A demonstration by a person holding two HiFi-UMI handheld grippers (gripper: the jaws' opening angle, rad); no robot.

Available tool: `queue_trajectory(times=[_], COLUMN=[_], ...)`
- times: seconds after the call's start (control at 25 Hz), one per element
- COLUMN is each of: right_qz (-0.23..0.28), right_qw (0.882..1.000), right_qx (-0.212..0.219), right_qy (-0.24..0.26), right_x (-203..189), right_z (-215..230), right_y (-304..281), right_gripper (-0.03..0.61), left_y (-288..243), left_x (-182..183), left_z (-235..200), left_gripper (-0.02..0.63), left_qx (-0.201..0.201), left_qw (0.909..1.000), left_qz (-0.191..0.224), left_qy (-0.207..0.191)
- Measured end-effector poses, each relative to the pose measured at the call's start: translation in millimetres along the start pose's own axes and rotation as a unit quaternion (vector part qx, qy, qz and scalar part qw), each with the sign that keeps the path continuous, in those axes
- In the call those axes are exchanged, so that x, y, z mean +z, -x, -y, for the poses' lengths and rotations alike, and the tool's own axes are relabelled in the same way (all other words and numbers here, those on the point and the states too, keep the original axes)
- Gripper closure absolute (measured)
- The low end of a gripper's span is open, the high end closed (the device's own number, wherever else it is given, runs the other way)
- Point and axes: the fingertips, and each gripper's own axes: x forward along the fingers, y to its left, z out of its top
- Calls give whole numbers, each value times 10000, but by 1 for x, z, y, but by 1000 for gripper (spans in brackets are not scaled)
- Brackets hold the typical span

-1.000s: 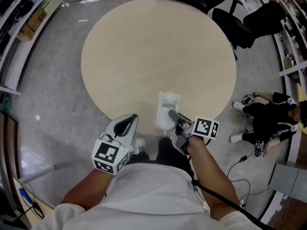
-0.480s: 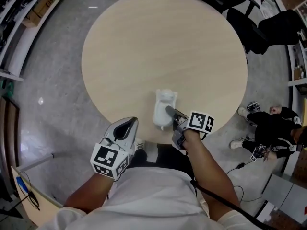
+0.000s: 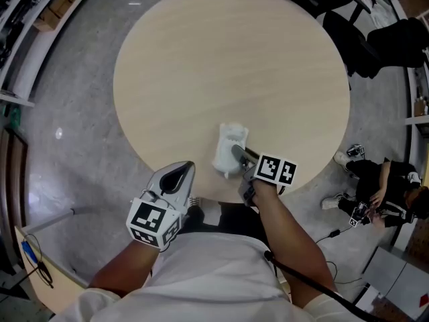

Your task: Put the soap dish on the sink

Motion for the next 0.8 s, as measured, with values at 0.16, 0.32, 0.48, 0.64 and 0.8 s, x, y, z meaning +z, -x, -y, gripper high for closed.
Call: queue_trajectory(times=[0.16,0.32,0.48,0.64,0.8], right_qz=[-68,-131,-115,108,450], right_qw=[9992,9973,9954,9953,9952], right_qx=[-218,-336,-285,-330,-328], right_qy=[327,638,908,899,801], right_x=[2,2,9,16,22], right_z=[3,4,1,0,-5], right_y=[-2,-5,-5,5,27], right_gripper=[399,391,365,344,342], left_y=[0,2,4,10,14], left_x=[-3,-3,0,3,11], left_z=[1,1,-2,-4,-1], left_gripper=[606,606,606,606,606], left_qx=[-10,-36,-33,-65,-148], left_qw=[10000,10000,10000,9999,9996], left_qz=[-21,-12,44,92,185], left_qy=[15,-33,-67,-116,-183])
